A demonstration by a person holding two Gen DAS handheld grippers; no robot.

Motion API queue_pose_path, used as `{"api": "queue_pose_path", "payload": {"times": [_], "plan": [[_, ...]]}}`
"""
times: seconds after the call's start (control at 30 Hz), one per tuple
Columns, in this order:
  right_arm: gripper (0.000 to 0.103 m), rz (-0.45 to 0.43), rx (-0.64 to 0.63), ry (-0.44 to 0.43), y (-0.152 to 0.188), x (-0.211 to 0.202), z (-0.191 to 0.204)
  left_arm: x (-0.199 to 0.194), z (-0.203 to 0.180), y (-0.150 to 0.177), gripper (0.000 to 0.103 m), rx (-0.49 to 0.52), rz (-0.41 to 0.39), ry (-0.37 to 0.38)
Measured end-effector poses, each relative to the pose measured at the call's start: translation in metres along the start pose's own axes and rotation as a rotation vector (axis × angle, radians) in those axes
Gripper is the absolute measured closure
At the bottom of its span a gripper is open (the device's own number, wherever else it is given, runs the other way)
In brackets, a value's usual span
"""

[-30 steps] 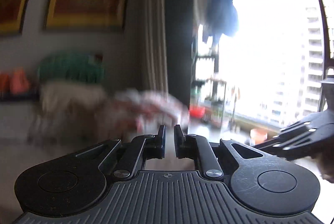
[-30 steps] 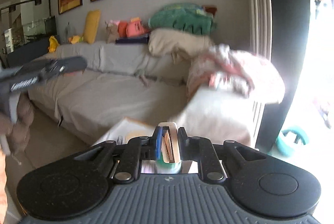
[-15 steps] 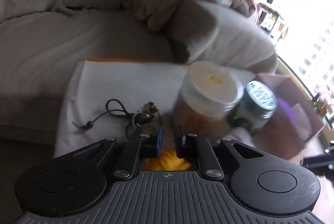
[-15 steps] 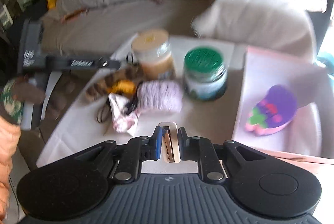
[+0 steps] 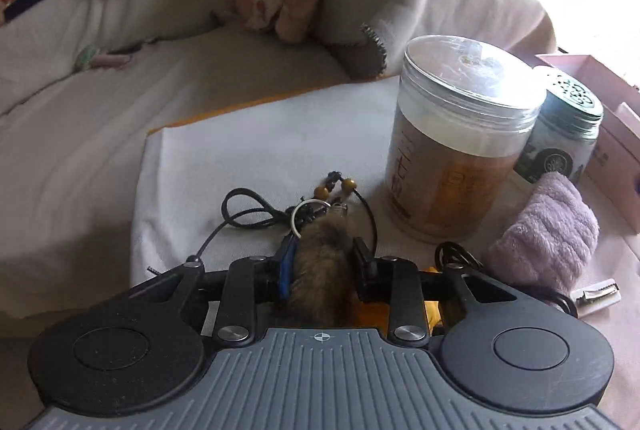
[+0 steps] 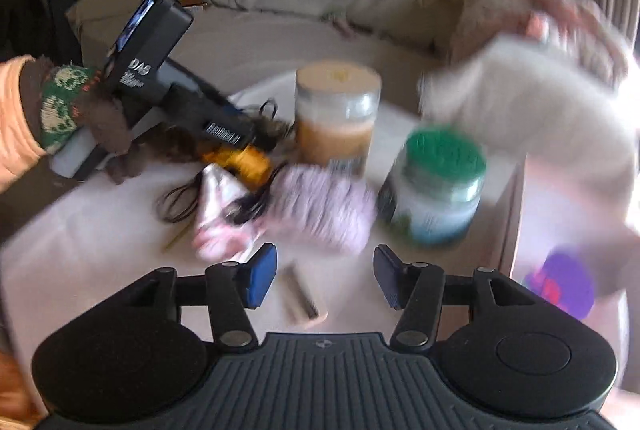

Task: Organize soft objects

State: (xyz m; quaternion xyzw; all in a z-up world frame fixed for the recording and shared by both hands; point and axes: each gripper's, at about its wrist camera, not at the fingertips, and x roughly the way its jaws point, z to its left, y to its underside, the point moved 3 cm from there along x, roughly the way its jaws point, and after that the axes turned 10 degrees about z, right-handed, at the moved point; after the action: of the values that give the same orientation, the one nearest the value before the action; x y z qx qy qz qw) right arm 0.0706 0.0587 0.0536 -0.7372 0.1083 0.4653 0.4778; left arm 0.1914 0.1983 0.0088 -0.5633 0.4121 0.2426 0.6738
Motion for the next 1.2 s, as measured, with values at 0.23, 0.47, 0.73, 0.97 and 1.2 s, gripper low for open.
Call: {"api": "queue_pose_path", "payload": {"times": [0.23, 0.47, 0.73, 0.97, 1.2], "plan": [[0.049, 0.07, -0.356, 0.135, -0.016, 0.056, 0.041, -0.003, 0.024, 0.014, 0.086, -0.127, -0.09, 0.097], [0.09, 0.058, -0.242, 0.117, -0.032, 0.05, 0.031, -0.045, 0.025, 0.016, 0.088, -0.131, -0.186, 0.125], [0.092, -0.102, 0.038, 0.04, -0.006, -0.07, -0.008, -0.194, -0.042, -0.004, 0.088, 0.029, -0.431, 0.122], [0.092, -0.253, 0.148, 0.148, 0.069, -0.173, -0.05, -0.317, -0.143, -0.016, 0.088, 0.196, -0.631, 0.164], [0.091, -0.297, 0.262, 0.275, 0.146, -0.226, -0.085, -0.346, -0.218, -0.052, 0.084, 0.163, -0.647, 0.343]]}}
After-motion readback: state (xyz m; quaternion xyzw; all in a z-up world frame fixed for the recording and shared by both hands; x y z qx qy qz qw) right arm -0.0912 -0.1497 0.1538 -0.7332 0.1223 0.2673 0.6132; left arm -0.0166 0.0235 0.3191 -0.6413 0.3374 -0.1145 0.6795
